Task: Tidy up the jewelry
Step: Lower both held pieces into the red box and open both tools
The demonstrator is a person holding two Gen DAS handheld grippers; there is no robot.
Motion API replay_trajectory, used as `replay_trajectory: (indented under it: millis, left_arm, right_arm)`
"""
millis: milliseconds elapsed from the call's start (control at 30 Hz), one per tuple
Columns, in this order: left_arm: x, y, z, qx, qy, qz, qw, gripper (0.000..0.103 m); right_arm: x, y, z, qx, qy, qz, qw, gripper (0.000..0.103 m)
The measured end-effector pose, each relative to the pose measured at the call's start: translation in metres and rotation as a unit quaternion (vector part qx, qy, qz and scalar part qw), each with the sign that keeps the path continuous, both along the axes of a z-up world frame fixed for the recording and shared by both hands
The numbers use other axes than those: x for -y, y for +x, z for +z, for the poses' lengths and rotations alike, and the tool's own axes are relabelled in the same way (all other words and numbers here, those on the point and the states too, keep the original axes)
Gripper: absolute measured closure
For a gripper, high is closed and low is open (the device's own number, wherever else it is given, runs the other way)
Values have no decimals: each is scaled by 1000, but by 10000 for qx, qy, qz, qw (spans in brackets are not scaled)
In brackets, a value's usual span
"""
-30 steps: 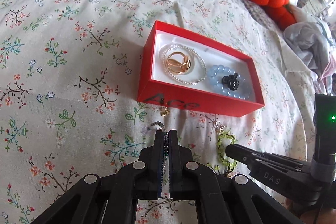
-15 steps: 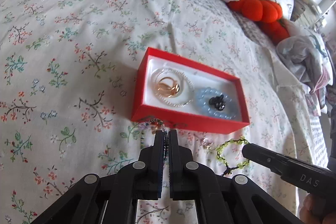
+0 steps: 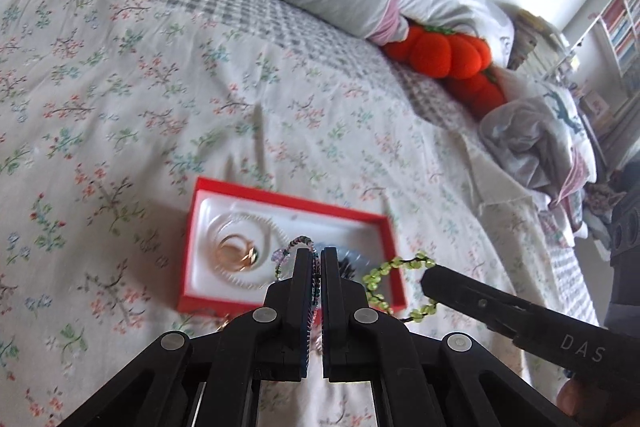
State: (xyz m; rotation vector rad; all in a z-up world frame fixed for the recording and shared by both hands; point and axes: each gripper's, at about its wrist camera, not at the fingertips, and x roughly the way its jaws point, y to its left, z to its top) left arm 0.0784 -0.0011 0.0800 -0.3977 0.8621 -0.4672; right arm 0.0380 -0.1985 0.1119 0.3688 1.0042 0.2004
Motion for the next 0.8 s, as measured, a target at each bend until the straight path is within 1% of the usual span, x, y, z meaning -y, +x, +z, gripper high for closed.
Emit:
replay_trajectory:
  millis: [167,333,467,567,667,800]
  left_arm:
    - [12,21,-12,-175,-366,-39,9992,103]
    - [20,38,-24,-281,-476,43,9985,103]
    - [18,51,-36,-275,-224,248,9991,103]
    - [15,59,-44,-195,179,389,9989,103]
    - [12,63,-47,-129,420,472,9979,103]
    - [13,65,-49,-49,721,549,9959,103]
  right_arm:
    - [-2,15,-2,144,77,-74,9998,98]
    - [-8,31,-10,210,106,-38,9997,97]
    - [-9,43,-19,299,115,-5,9995,97]
    - [-3,53,-30,249,89,-98,9996,98]
    - [6,59,-39,132,-68,-277,9995,98]
    - [18,62,-44,89,-465,-451,9979,98]
